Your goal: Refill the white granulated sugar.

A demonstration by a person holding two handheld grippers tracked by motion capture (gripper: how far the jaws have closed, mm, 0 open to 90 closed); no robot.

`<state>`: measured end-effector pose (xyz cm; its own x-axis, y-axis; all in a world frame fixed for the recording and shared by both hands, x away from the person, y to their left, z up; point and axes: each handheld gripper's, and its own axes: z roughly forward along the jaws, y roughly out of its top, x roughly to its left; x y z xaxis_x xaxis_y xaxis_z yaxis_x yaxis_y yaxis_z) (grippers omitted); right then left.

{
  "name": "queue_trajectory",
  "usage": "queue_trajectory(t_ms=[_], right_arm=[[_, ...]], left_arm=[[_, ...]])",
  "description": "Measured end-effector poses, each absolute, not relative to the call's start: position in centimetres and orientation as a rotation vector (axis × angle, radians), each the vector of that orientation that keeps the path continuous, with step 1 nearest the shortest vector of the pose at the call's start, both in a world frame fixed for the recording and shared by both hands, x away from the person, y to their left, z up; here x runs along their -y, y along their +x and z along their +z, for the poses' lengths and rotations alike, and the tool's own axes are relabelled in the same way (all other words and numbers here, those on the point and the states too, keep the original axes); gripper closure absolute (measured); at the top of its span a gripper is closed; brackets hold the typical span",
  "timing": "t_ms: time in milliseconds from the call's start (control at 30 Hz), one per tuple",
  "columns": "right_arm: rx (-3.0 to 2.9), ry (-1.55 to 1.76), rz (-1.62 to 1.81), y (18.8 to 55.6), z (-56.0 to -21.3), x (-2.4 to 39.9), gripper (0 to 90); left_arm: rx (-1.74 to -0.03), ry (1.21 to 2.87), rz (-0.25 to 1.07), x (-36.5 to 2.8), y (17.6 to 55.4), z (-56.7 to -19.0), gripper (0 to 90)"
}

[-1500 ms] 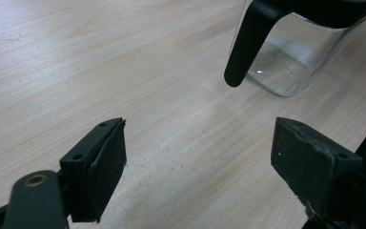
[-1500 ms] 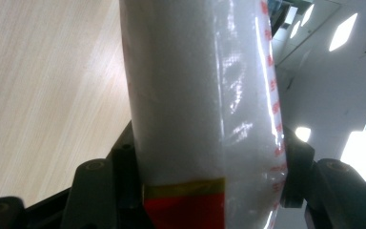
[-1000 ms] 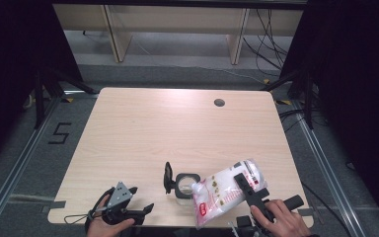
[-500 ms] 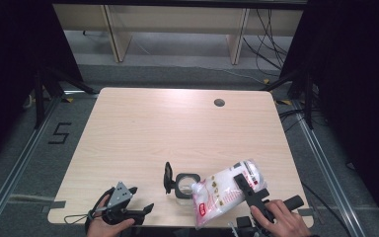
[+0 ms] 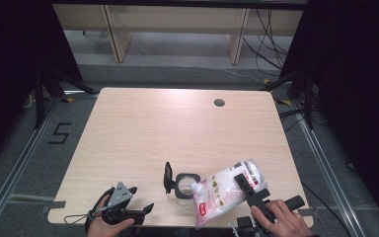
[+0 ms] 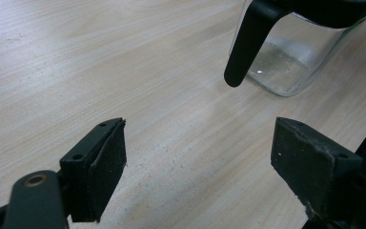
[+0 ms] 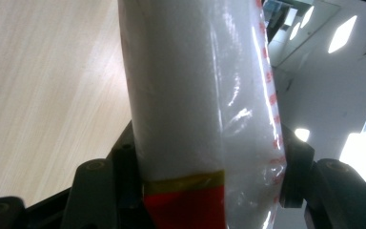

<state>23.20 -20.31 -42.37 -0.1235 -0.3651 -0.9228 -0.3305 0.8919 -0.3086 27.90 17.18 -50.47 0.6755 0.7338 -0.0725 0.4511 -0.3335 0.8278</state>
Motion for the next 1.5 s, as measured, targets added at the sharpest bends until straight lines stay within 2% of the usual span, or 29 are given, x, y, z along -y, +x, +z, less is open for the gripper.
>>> queue_trajectory(t_ms=[700,733,833,1233,1267,1500], right_arm=[[-1.745,-0.524,0.0,23.53,-42.5,20.49,43.3],[-1.753,-0.514,0.011,23.53,-42.58,20.55,43.3],[-1.743,-0.531,0.009,23.52,-42.3,20.53,43.3],[-1.79,-0.488,0.051,23.35,-42.02,20.77,43.4],[-1.78,-0.525,0.04,23.45,-42.13,20.56,43.4],[-1.799,-0.486,0.061,23.42,-41.93,20.75,43.3]], left_arm=[[-0.918,1.982,0.395,-17.18,27.93,-50.49,18.7],[-0.879,2.023,0.427,-17.48,28.16,-50.38,18.7],[-0.921,1.974,0.392,-17.15,27.93,-50.52,18.7],[-0.917,1.981,0.395,-17.21,27.93,-50.46,18.7],[-0.887,2.02,0.422,-17.48,28.09,-50.35,18.8],[-0.917,1.983,0.396,-17.22,27.94,-50.46,18.7]])
